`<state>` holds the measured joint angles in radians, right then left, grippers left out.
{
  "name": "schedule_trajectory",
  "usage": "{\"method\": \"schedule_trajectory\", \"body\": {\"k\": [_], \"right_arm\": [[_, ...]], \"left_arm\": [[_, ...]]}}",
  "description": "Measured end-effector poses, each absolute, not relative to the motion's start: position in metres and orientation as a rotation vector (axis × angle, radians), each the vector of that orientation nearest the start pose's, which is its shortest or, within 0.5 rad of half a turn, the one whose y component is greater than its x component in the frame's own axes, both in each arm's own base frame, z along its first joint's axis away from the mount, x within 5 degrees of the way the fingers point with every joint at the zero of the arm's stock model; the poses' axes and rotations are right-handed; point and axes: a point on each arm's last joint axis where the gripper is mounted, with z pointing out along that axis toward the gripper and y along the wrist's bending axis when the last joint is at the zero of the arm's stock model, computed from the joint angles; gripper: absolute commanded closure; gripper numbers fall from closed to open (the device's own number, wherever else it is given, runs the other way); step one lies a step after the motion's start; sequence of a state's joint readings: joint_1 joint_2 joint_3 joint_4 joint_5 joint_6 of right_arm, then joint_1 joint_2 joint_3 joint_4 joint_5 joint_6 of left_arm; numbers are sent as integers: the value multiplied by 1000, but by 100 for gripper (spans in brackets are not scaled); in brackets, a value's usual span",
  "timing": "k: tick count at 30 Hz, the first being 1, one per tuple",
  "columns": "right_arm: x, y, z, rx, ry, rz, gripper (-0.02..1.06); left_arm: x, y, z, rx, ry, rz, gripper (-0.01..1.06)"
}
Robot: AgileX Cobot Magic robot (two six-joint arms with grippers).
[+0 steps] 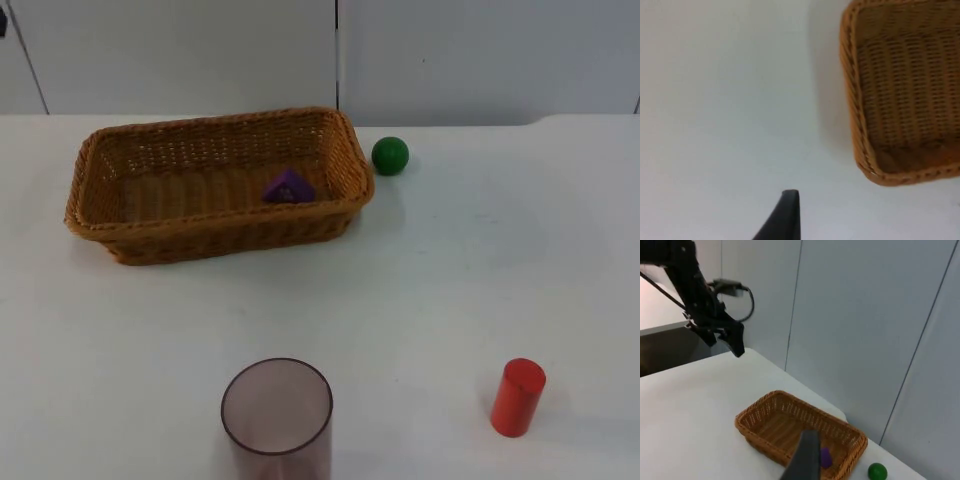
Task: Pick up the basket with the left hand and place the triangular block into the basket with the right hand.
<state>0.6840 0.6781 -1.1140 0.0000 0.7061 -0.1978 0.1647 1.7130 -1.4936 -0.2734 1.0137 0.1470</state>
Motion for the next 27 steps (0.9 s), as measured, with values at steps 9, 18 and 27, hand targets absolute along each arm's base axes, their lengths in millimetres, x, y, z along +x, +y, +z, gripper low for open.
{"method": "schedule_trajectory", "body": {"k": [9,18,27], "right_arm": [[73,59,440,-765,1668,358,30],[53,44,411,-728,1696,397,30],[30,24,375,-675,1725,436,30]], "left_arm": [[255,8,348,-17,2321,-297,10],[160,-32,372,206,2056,-338,10],[88,-33,341,265,1997,-344,10]]}}
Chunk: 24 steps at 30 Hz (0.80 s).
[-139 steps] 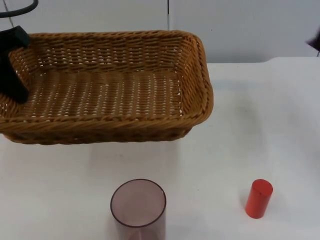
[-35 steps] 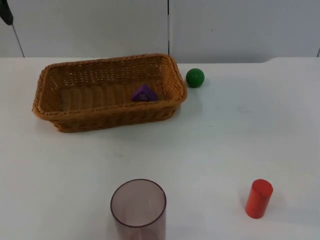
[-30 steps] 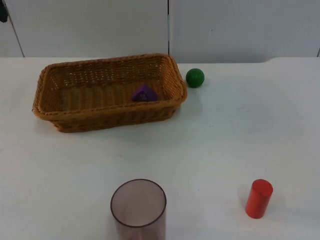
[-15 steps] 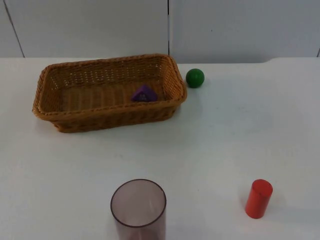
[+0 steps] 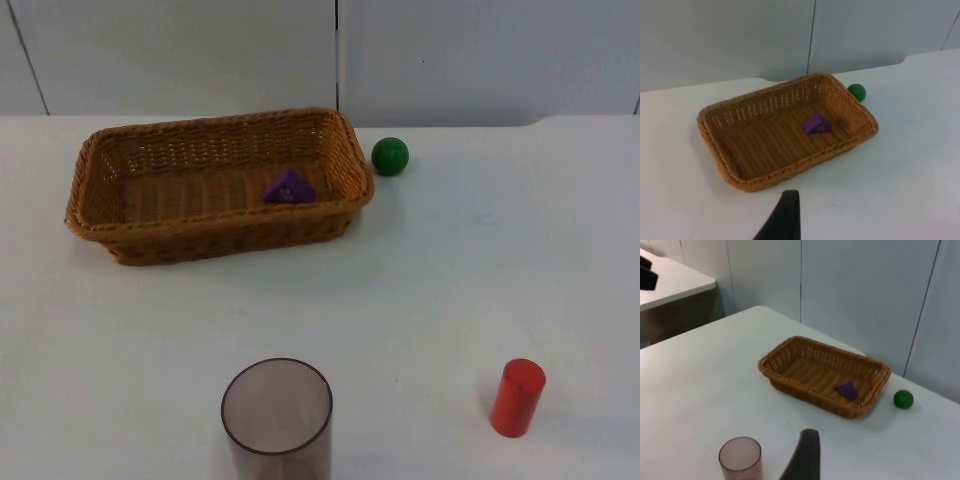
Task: Pick up the basket with the left hand and place the triangular block into the basket with the right hand.
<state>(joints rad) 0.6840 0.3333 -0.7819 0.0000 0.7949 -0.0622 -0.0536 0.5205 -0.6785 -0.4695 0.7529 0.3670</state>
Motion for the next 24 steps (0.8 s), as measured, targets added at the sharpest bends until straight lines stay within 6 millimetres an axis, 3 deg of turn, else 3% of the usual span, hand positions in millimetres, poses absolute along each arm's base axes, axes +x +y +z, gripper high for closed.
{"method": "schedule_trajectory", "body": {"k": [1,6,11,18,24], "right_arm": [[30,24,375,-675,1725,436,30],[13,11,345,-639,1740,465,30],[1,1,330,-620,1758,481,30],[-13,-10,320,-622,1765,481,30],[-10,-8,300,-638,1874,468,30]], "left_arm": [[88,-33,341,265,1997,-344,10],[38,-28,335,306,1870,-262,10],[9,-22,330,255,1822,-228,10],[-12,-15,314,204,1837,-166,10],[-10,-13,297,193,1920,-150,10]]}}
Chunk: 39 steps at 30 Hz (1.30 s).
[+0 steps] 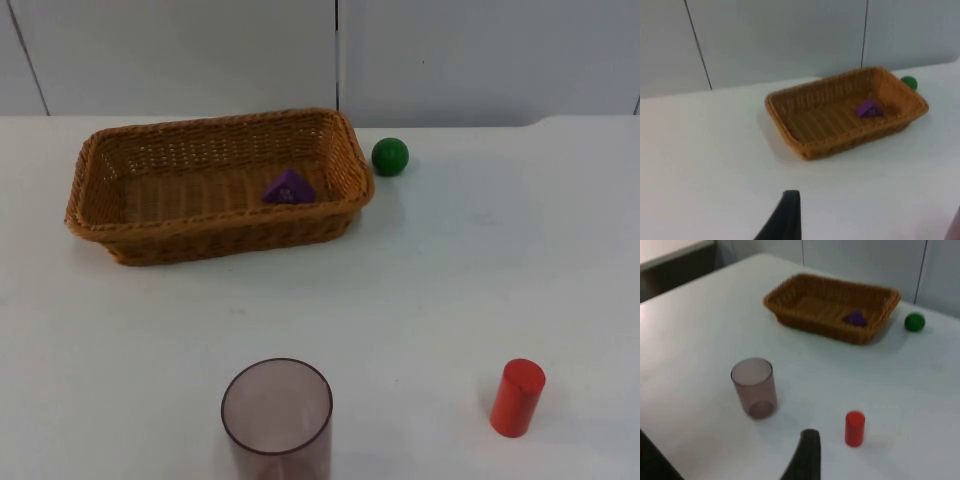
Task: Pick up the basket with the left hand and place the triangular block into the basket with the right hand.
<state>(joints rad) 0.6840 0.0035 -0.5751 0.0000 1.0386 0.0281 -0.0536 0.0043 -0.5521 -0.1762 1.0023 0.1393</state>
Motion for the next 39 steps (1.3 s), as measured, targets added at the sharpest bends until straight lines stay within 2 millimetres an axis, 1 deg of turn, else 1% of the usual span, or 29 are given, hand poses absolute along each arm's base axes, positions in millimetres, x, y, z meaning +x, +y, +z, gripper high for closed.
{"method": "schedule_trajectory", "body": {"k": [2,8,16,20,27,34,36,37,39], "right_arm": [[-8,-7,292,-645,1917,461,30],[-7,-6,282,-657,1982,447,30],[-6,-5,280,-672,1980,438,30],[-6,-5,279,-676,1981,435,30],[-6,-5,279,-677,1980,434,30],[-6,-5,279,-677,1979,435,30],[-6,-5,279,-677,1979,435,29],[-6,-5,279,-677,1979,435,25],[-6,-5,279,-677,1979,435,13]], "left_arm": [[-7,-13,289,189,1963,-157,10],[-7,-13,287,188,1975,-159,10],[-6,-10,277,189,2045,-117,10],[-6,-10,277,183,2047,-121,10],[-6,-8,277,125,2054,-115,10],[-6,-8,277,116,2056,-118,10],[-6,-8,277,116,2056,-118,10],[-6,-8,277,116,2056,-118,10],[-6,-8,277,114,2056,-119,10]]}}
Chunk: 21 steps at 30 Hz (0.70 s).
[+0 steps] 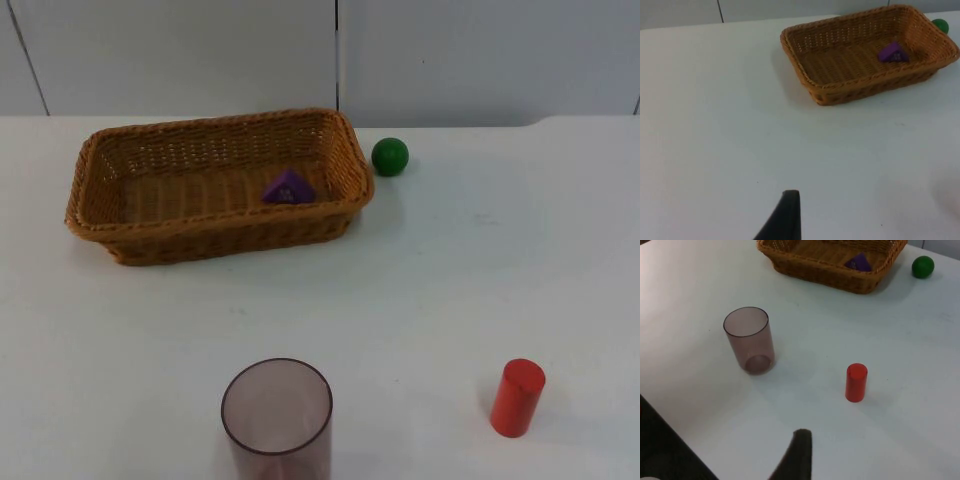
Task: Pick up the basket with the left hand and place the triangular block into the basket with the right hand.
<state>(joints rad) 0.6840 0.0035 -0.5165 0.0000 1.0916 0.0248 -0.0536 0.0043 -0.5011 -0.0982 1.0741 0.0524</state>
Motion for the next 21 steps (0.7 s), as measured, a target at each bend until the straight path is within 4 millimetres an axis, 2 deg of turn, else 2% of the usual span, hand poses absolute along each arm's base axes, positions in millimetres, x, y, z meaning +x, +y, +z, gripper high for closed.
{"method": "schedule_trajectory", "body": {"k": [2,21], "right_arm": [[-6,-5,279,-677,1979,435,-1],[-6,-4,279,-678,1979,441,-1]], "left_arm": [[-6,-8,277,114,2056,-119,10],[-5,-5,277,53,2061,-108,10]]}}
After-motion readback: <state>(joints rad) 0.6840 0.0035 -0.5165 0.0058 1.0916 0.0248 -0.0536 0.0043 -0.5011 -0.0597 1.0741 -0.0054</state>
